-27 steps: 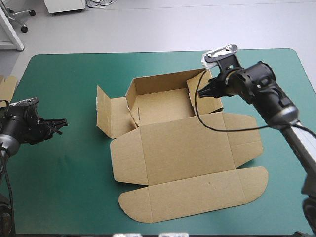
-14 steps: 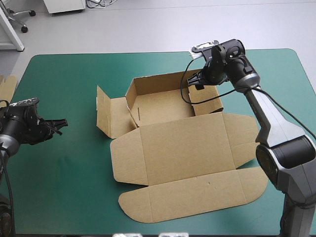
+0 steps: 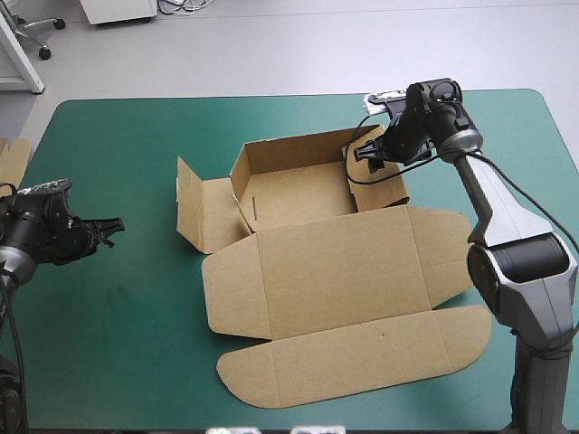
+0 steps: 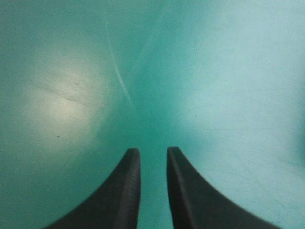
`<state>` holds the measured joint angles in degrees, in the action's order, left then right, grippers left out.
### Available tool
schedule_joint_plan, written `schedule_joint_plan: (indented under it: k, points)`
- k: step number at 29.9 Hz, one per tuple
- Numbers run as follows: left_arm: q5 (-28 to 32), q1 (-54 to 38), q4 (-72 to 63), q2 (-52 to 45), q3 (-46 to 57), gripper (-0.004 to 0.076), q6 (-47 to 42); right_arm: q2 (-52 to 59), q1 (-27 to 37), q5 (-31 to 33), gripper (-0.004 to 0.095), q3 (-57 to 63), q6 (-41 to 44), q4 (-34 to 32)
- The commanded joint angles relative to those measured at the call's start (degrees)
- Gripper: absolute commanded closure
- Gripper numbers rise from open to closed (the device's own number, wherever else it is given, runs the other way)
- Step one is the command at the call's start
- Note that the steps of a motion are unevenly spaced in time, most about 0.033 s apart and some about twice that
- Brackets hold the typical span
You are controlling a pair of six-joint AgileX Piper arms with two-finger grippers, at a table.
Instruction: Fold the box
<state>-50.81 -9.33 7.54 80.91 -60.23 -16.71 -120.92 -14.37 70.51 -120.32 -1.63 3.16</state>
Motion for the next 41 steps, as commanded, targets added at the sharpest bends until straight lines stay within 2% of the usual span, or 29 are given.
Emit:
schedule_joint_plan:
  k: [1, 5, 9, 12, 21, 27, 34, 41]
  points:
    - [1.52, 0.08, 0.29, -1.9, -1.52, 0.058, -0.24, 1.8, 0.11, -1.98, 0.0347, -1.84, -1.1, 0.25]
    - [1.52, 0.08, 0.29, -1.9, -1.52, 0.058, -0.24, -0.29, 0.0, -2.65, 0.0387, -1.84, -2.3, 2.0]
    - [1.52, 0.08, 0.29, -1.9, -1.52, 0.058, -0.16, -1.44, -0.49, -2.55, 0.0408, -1.6, -2.3, 0.57]
    - [1.74, 0.08, 0.29, -1.9, -1.52, 0.058, -0.16, -1.81, -0.53, -2.16, 0.049, -1.6, -1.69, -1.06]
    - [1.74, 0.08, 0.29, -1.9, -1.52, 0.058, -0.01, -1.81, -0.31, -1.91, 0.0944, -1.6, -1.48, -2.18]
    - [1.74, 0.08, 0.29, -1.9, -1.52, 0.058, 0.12, -1.29, 0.6, -0.58, 0.0938, -1.6, 0.87, -5.31]
    - [2.43, 0.08, 0.29, -1.9, -1.52, 0.058, 1.67, 5.04, 2.5, -1.01, 0.0938, -1.2, 0.2, -3.16]
    - [4.03, -0.03, 2.24, -1.9, -1.52, 0.058, 2.87, 13.45, 5.63, -1.2, 0.0938, -1.2, -2.28, 2.72]
